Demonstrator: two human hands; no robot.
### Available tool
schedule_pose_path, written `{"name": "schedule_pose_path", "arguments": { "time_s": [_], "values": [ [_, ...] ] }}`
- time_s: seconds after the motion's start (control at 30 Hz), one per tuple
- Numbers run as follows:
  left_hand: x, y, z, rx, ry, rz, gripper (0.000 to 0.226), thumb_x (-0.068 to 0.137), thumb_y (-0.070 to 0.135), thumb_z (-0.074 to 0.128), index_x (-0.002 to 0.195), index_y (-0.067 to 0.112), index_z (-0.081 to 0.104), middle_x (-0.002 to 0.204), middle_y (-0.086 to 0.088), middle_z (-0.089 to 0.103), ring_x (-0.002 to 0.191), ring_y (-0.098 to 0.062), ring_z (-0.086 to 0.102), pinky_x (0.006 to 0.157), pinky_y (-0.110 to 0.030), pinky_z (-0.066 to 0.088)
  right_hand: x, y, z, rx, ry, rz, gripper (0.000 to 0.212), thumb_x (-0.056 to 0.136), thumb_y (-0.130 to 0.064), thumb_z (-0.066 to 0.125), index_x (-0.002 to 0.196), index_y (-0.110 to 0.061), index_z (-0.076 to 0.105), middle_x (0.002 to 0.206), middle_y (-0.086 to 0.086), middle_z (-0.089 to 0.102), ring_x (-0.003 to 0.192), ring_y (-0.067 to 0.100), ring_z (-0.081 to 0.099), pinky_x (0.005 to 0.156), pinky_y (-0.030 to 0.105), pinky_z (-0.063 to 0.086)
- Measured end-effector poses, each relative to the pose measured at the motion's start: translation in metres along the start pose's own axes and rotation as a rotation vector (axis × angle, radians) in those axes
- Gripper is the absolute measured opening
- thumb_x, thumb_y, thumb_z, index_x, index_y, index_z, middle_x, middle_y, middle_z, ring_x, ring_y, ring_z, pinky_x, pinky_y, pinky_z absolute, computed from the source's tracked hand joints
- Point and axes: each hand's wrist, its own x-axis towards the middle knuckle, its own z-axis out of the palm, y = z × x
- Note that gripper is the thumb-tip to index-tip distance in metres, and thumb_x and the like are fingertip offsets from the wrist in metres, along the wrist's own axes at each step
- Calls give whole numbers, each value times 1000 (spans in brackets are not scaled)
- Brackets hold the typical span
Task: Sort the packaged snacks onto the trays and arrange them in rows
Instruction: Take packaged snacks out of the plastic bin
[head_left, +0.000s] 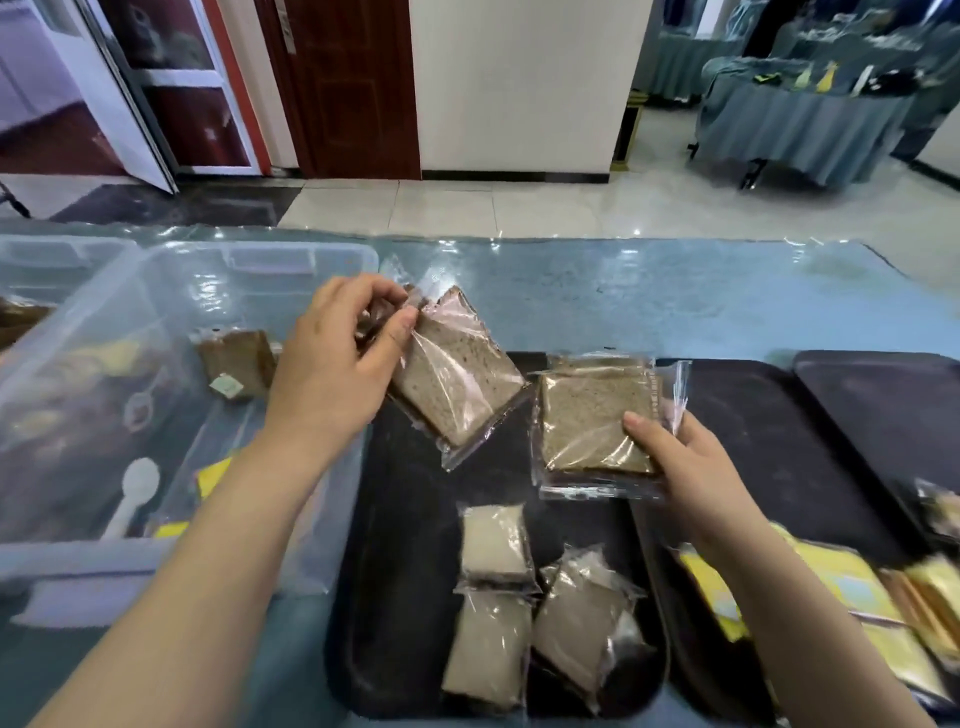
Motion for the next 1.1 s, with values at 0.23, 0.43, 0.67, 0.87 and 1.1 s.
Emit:
{"name": "schedule_pose_path", "arguments": {
  "time_s": [0.23,0.43,0.67,0.87,1.1],
  "values": [
    [-77,-11,74,-187,-137,-323,11,96,26,58,86,31,60,84,14,63,81,-2,56,73,-23,41,-4,61,-72,-118,-53,199,24,92,-34,62,113,-24,65,103,-8,74,99,13,69,92,38,52],
    [-144,-44,103,-214,-186,-698,13,97,20,57,88,18,66,86,6,68,79,4,58,71,-11,41,-12,102,-79,-94,-59,411,25,91,-39,62,107,-19,66,97,-1,76,90,17,72,86,37,56],
    [-201,-100,120,-139,-216,-973,19,100,22,51,85,17,62,86,-3,66,92,-26,61,74,-34,43,3,126,-36,-127,-25,530,36,90,-49,59,95,-15,67,90,1,74,84,18,71,77,33,56],
    [-213,-111,115,216,-316,-904,15,101,36,43,100,22,49,95,-7,66,90,-34,62,75,-40,47,24,139,-11,-493,-116,384,40,92,-50,55,94,-12,65,86,1,68,82,18,64,80,36,52],
    [-224,-107,113,377,-395,-713,50,95,26,57,139,8,41,135,-15,51,121,-35,52,96,-44,45,24,155,-11,-912,-130,86,87,89,-55,57,152,-15,12,145,5,43,129,22,47,99,35,44]
  ]
}}
